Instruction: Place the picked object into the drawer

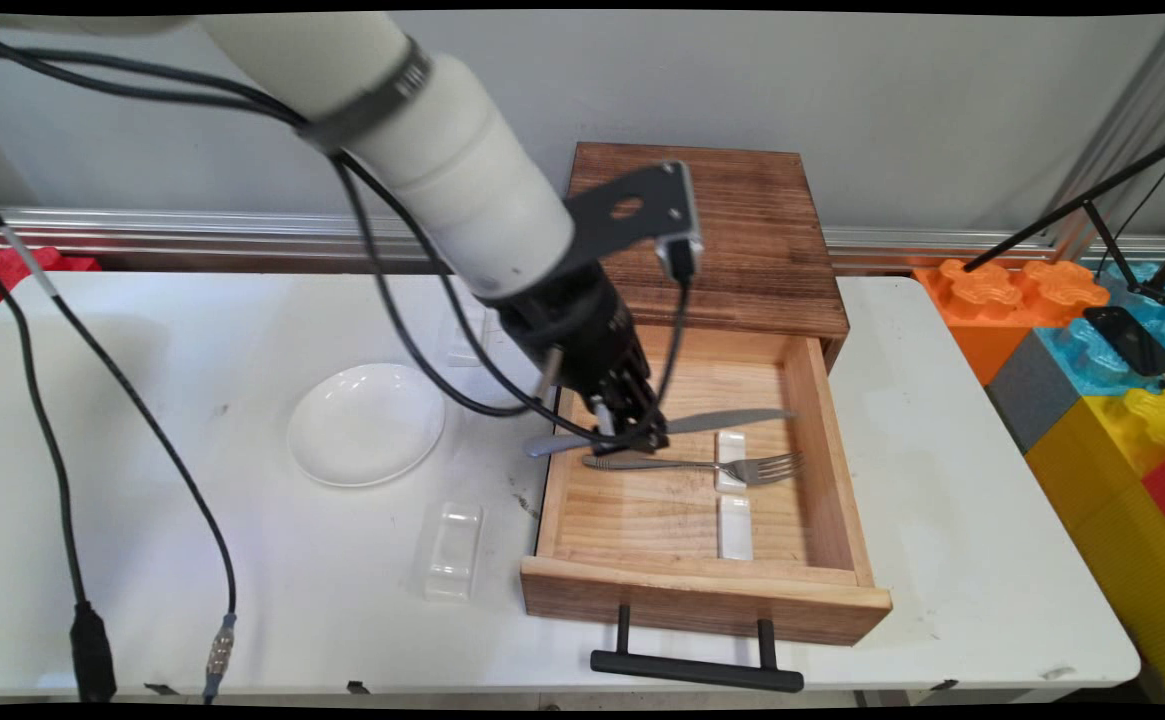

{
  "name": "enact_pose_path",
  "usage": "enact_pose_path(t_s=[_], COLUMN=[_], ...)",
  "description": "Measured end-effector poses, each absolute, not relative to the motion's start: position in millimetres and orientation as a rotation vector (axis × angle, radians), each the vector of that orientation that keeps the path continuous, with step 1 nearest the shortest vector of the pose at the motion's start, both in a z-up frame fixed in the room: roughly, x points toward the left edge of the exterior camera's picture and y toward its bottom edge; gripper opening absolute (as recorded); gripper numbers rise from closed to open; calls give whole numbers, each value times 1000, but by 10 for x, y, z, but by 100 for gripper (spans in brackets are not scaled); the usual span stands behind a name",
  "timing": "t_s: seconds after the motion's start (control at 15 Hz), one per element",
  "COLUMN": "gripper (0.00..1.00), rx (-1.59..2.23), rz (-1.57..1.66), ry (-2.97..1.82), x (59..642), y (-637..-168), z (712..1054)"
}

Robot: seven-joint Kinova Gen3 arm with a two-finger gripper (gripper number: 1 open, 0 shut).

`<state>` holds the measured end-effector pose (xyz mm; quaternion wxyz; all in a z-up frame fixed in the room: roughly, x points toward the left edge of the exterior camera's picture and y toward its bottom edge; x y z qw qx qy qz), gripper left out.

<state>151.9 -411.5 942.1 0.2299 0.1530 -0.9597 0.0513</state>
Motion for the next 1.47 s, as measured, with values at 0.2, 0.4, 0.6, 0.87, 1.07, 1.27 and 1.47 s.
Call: enact_pose_path(t_s=[0.2,0.4,0.6,0.87,1.07,1.27,1.47], gripper=[0,0,0,0,0,0,0], rx=[417,422,425,431,432,435,427], rz=[155,167,173,172,168,162,151], ry=[-2635,-2630,-2626,-2627,-2630,-2634,-2640], x=[1354,1216,1106,1018,985,969,950], y=[-4178,-4240,-4285,-4322,-4340,-4358,-4373], z=[9252,9069,8887,8634,8481,8344,8215])
